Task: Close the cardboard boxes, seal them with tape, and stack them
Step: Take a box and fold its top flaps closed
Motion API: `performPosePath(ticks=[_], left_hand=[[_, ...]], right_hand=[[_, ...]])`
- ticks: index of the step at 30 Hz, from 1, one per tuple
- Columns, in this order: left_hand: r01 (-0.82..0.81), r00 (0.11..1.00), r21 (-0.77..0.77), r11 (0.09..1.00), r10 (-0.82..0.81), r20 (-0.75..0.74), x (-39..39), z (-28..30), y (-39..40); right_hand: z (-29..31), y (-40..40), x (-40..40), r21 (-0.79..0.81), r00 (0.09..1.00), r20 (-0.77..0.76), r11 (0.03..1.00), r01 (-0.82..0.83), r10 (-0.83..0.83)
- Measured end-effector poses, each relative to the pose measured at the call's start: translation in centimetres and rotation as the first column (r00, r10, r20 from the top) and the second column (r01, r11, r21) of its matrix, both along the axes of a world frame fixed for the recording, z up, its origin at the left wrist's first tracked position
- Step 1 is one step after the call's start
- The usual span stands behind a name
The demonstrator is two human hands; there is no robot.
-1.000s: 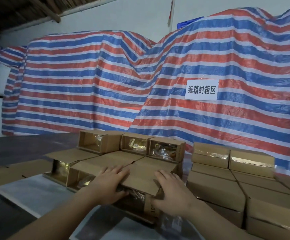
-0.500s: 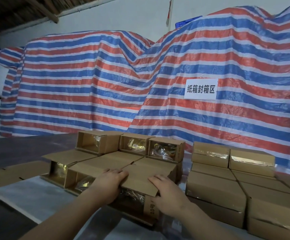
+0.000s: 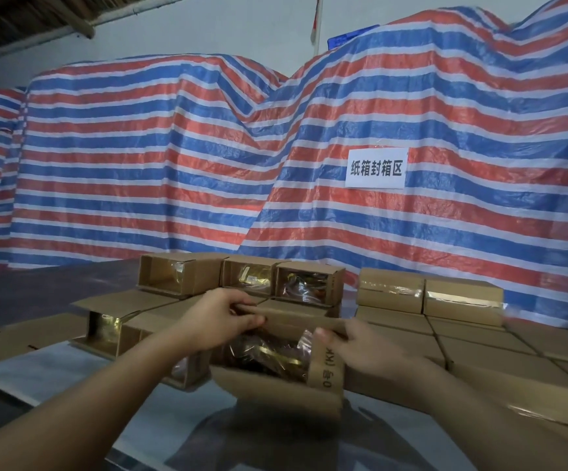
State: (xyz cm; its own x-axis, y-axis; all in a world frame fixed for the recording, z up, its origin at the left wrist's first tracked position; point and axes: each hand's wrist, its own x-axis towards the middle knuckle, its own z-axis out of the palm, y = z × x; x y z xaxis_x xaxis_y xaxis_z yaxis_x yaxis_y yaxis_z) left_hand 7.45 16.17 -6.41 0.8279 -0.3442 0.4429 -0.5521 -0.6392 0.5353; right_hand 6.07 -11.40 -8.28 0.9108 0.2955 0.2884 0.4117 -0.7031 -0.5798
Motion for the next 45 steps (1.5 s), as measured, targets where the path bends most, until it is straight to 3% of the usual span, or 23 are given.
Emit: performPosePath(ticks=[4, 10, 14, 17, 21, 25, 32, 40, 45], left_hand=[[0.087, 0.974, -0.133, 0.987, -0.113, -0.198, -1.4, 1.1, -2.5], [-0.011, 0.865, -0.400, 0.916, -0.192, -0.464, -3.0, 0.2, -8.7], [-0.125, 0.808, -0.489, 0.863, -0.197, -0.556, -3.9, -0.3, -12.6], [-0.140, 0.775, -0.606, 0.783, -0.294, -0.559, -4.3, -0.9, -15.1], [-0.125, 0.779, -0.650, 0.749, -0.331, -0.532, -5.0, -1.0, -18.5], [-0.123, 0.757, -0.695, 0.709, -0.385, -0.527, -5.9, -0.8, -21.5], [-0.160, 0.749, -0.695, 0.701, -0.373, -0.548, -6.1, -0.9, -24.2], [-0.181, 0.731, -0.823, 0.539, -0.487, -0.479, -6.1, -1.8, -24.2], [-0.159, 0.743, -0.890, 0.428, -0.542, -0.393, -6.2, -2.5, -24.5]], right_hand=[[0.4, -4.0, -2.4, 0.094, 0.995, -0.075, 0.992, 0.079, -0.072], [-1.2, -8.8, -5.3, 0.390, 0.965, -0.243, 0.901, 0.192, -0.100], [-1.4, -11.5, -6.7, 0.475, 0.949, -0.297, 0.845, 0.246, -0.110], [-1.4, -13.4, -7.7, 0.550, 0.940, -0.309, 0.779, 0.300, -0.143], [-1.6, -15.5, -9.2, 0.598, 0.942, -0.286, 0.734, 0.321, -0.178], [-1.8, -17.6, -10.2, 0.677, 0.923, -0.309, 0.628, 0.384, -0.230], [-1.7, -19.8, -11.9, 0.634, 0.900, -0.362, 0.643, 0.429, -0.244], [-1.7, -19.2, -11.4, 0.757, 0.913, -0.377, 0.516, 0.400, -0.153], [-1.8, -19.3, -10.4, 0.759, 0.911, -0.372, 0.508, 0.408, -0.177]])
